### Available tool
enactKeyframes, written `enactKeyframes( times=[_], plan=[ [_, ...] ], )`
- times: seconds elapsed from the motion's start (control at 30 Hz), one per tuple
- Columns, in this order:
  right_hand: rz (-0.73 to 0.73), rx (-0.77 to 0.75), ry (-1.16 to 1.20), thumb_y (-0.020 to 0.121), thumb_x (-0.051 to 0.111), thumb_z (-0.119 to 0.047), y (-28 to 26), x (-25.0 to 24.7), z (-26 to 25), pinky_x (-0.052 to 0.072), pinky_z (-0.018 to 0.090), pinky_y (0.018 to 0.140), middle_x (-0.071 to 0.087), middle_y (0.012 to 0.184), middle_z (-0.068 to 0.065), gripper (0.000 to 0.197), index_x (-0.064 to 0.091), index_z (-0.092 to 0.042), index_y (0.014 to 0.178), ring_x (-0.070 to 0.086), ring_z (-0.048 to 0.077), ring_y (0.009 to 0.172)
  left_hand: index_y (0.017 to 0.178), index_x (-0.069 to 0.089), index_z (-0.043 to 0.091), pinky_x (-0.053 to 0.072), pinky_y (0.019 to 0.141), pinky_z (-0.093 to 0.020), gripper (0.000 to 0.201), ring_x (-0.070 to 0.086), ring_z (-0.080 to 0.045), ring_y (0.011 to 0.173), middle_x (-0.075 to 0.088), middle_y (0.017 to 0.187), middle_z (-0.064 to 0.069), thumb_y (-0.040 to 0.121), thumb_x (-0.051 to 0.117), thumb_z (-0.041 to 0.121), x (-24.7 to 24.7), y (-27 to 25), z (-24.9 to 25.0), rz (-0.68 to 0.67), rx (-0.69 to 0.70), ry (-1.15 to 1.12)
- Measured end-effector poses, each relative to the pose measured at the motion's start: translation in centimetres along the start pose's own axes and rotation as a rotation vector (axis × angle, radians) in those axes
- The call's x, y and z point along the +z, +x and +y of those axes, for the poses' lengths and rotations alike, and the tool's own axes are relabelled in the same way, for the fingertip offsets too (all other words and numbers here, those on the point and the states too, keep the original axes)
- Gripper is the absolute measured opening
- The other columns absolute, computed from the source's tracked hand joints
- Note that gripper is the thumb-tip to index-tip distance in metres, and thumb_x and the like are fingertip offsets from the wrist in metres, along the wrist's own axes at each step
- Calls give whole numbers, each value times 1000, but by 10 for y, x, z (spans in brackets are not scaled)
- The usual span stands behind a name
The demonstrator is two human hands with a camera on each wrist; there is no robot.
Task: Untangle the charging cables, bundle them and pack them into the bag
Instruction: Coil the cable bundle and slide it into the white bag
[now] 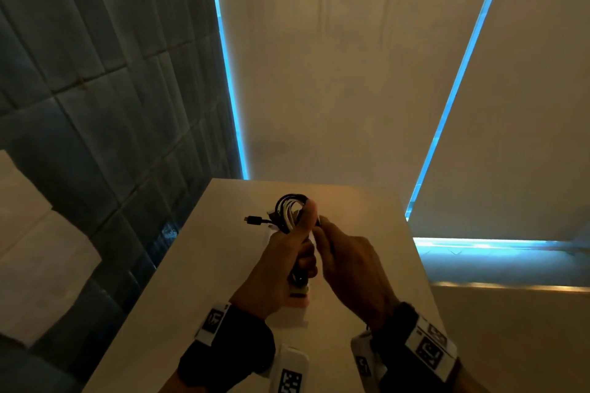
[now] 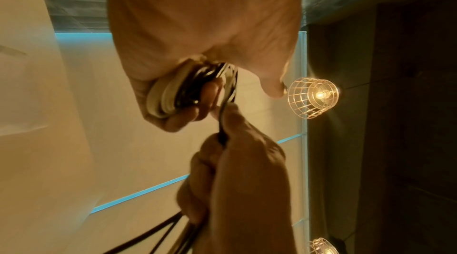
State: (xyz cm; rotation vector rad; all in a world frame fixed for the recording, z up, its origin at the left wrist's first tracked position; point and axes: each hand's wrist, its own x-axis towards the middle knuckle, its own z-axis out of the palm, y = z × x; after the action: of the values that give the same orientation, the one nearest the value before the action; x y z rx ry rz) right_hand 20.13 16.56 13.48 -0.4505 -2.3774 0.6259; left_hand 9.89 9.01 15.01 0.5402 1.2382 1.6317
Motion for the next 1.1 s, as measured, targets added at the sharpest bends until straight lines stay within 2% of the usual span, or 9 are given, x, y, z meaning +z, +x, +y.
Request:
enactKeyframes(
  times=[0.23, 0.3, 0.4, 0.63, 0.73, 0.83, 0.93, 1.0, 1.1],
  plan=[
    [-80, -51, -135, 90, 24, -29, -3, 5, -9, 43, 28, 48, 54, 65, -8, 31, 50, -14, 97, 52, 14, 53, 77, 63, 14, 48, 67, -28, 54, 61, -13, 65, 59, 63, 3, 62, 70, 66, 7, 15, 4, 107, -20, 198],
    [-183, 13, -95, 98, 27, -23, 0, 4, -18, 42, 28, 61, 64, 89, 10, 34, 54, -5, 107, 59, 24, 74, 83, 65, 15, 49, 73, -32, 43, 62, -15, 68, 61, 63, 2, 71, 71, 55, 10, 19, 6, 111, -60, 86],
    [-312, 38, -152, 101, 36, -18, 2, 1, -27, 34, 18, 62, 59, 117, 9, 37, 37, -7, 136, 59, 18, 89, 69, 57, 16, 44, 63, -30, 37, 53, -13, 57, 54, 59, 2, 74, 69, 51, 4, 27, 4, 175, -27, -38],
    [-177, 187, 375, 99, 41, -37, -28, 17, -5, 37, 17, 52, 61, 71, -14, 14, 38, -34, 112, 53, 4, 54, 60, 45, 15, 49, 58, -31, 43, 53, -14, 45, 53, 51, -1, 93, 52, 42, -11, 29, 33, 228, 141, -475],
    [-471, 335, 500, 99, 47, -30, -63, 25, 38, 42, 21, 59, 58, 69, -16, 13, 56, -26, 108, 51, -1, 58, 56, 35, 21, 37, 40, -20, 48, 33, -7, 32, 31, 39, 8, 92, 51, 47, -31, 36, 55, 278, 239, -480],
    [-868, 418, 450, 92, 63, -23, -69, 13, 75, 51, 32, 94, 63, 106, -7, 40, 52, -25, 130, 60, 5, 99, 52, 30, 23, 27, 35, -19, 51, 22, -6, 32, 23, 39, 8, 90, 52, 49, -36, 33, 64, 236, 280, -373],
    [-637, 349, 446, 87, 65, -25, -44, -19, 81, 40, 30, 110, 51, 137, -15, 58, 39, -40, 136, 46, 3, 129, 48, 28, 23, 24, 34, -19, 53, 19, -7, 32, 20, 40, 7, 85, 56, 47, -25, 26, 61, 178, 289, -292],
    [-370, 300, 599, 85, 59, -40, -21, -36, 63, 41, 20, 105, 53, 137, -17, 53, 47, -36, 136, 47, -2, 128, 50, 29, 23, 24, 36, -20, 49, 19, -7, 33, 20, 41, 7, 81, 64, 36, -17, 25, 53, 164, 282, -273],
    [-374, 277, 645, 90, 46, -54, 3, -30, 27, 42, 3, 91, 59, 128, -18, 51, 52, -30, 134, 52, -10, 118, 54, 32, 23, 26, 38, -21, 44, 20, -7, 34, 21, 44, 7, 83, 64, 12, -5, 25, 38, 145, 275, -265]
  ],
)
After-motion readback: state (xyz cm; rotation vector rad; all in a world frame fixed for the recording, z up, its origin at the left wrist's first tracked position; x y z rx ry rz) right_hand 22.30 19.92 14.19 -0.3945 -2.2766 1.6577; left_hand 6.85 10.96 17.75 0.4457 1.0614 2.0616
